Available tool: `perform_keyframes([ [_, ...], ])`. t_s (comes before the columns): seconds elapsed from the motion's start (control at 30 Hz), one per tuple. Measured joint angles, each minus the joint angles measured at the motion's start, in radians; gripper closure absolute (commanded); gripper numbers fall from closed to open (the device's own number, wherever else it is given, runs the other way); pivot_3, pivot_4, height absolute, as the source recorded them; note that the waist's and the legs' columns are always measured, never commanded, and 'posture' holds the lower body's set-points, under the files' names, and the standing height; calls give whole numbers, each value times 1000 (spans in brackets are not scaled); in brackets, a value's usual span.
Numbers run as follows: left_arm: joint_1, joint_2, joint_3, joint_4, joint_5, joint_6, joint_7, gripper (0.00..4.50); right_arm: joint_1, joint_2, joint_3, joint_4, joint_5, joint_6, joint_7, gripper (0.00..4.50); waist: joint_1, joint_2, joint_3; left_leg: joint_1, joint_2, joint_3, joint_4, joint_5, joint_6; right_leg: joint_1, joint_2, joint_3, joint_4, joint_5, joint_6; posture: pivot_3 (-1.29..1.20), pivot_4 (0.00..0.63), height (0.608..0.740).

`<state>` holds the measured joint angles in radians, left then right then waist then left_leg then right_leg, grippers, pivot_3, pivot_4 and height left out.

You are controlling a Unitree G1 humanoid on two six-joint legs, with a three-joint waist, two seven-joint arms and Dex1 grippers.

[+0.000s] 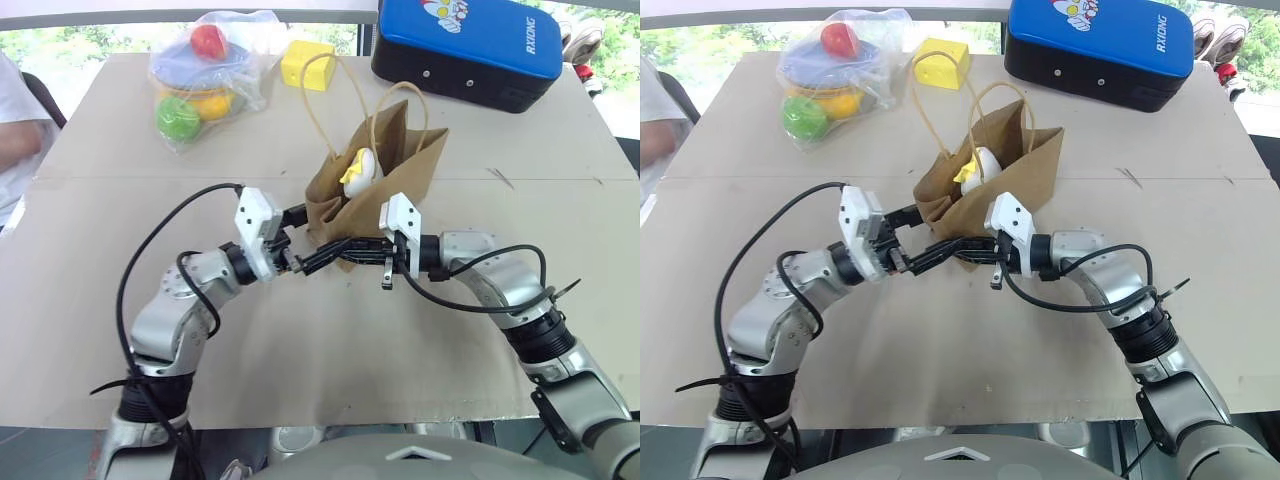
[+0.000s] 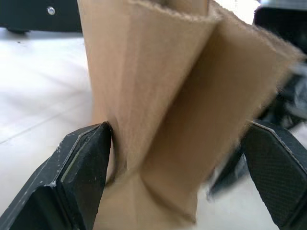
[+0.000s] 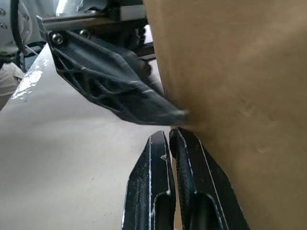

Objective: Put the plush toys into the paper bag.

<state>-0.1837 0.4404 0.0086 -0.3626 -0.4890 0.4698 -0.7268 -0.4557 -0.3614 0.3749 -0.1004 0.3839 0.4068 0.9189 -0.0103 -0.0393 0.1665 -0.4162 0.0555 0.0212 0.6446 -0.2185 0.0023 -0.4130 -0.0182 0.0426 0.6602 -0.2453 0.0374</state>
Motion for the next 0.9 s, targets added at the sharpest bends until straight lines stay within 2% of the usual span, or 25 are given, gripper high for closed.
perform_keyframes([
  [0.1, -14, -31, -41, 4, 60, -21, 57, 0, 47, -3, 1, 5, -20, -7, 4, 4457, -3, 0, 0, 0, 0, 0, 0, 0, 0, 0, 0, 0, 0, 0, 0, 0, 150, 740],
  [0.13, -22, -35, -56, 10, 80, -31, 66, 414, 57, -5, 0, 5, -23, -8, 5, 4500, -4, 0, 0, 1, 0, 0, 0, 0, 0, 0, 0, 0, 1, 0, 0, 0, 150, 740],
  [0.2, -30, -44, -74, 26, 106, -46, 75, 895, 61, -3, -1, 4, -24, -9, 5, 4500, -7, 0, 0, 1, 0, 0, 0, 0, 0, 0, 1, 0, 1, 0, 0, 0, 150, 740],
  [0.37, -34, -54, -93, 65, 124, -92, 68, 3337, 100, -19, -49, -79, -12, 0, -1, 4500, -3, 0, 0, 1, 0, 0, 0, 0, 0, 0, 0, 0, 1, 0, 0, 0, 150, 740],
  [0.4, -35, -52, -88, 72, 127, -101, 65, 3617, 113, -30, -60, -107, -3, 2, 1, 4241, -3, 0, 0, 0, 0, 0, 0, 0, 0, 0, 0, 0, 1, 0, 0, 0, 150, 740],
  [0.43, -38, -49, -85, 82, 126, -115, 51, 4268, 132, -43, -73, -141, -3, -1, -2, 3823, -2, 0, 0, 0, 0, 0, 0, 0, 0, 0, 0, 0, 1, 0, 0, 0, 150, 740],
  [0.47, -38, -43, -82, 84, 126, -124, 40, 4405, 146, -53, -80, -163, -3, -4, -3, 3574, -1, 0, 0, 0, 0, 0, 0, 0, 0, 0, 0, 0, 1, 0, 0, 0, 150, 740],
  [0.53, -51, -14, -54, 119, 110, -155, -15, 4500, 199, -94, -114, -232, -3, -6, -14, 2793, -2, 0, 0, 0, 0, 0, 0, 0, 0, 0, 0, 0, 1, 0, 0, 0, 150, 740],
  [0.57, -62, 7, -44, 142, 99, -173, -50, 4500, 231, -122, -137, -267, -2, -5, -18, 2210, -2, 0, 0, 0, 0, 0, 0, 0, 0, 0, 0, 0, 1, 0, 0, 0, 150, 740],
  [0.63, -83, 43, -16, 188, 90, -209, -118, 4500, 281, -160, -187, -317, 4, -1, -28, 1392, -2, 0, 0, 0, 0, 0, 0, 0, 0, 0, 0, 0, 1, 0, 0, 0, 150, 740],
  [0.73, -147, 151, 22, 324, 56, -305, -319, 4500, 398, -270, -325, -412, 37, 20, -34, 38, 0, 0, 0, 1, 0, 0, 0, 0, 0, 0, 0, -1, 0, 0, 0, 0, 150, 740],
  [0.9, -248, 223, 42, 526, 37, -465, -591, 4500, 533, -374, -496, -469, 79, 26, -12, 38, -1, 0, 0, 0, 0, 0, 0, 0, 0, 0, 0, 0, 0, 0, 0, 0, 150, 740],
])
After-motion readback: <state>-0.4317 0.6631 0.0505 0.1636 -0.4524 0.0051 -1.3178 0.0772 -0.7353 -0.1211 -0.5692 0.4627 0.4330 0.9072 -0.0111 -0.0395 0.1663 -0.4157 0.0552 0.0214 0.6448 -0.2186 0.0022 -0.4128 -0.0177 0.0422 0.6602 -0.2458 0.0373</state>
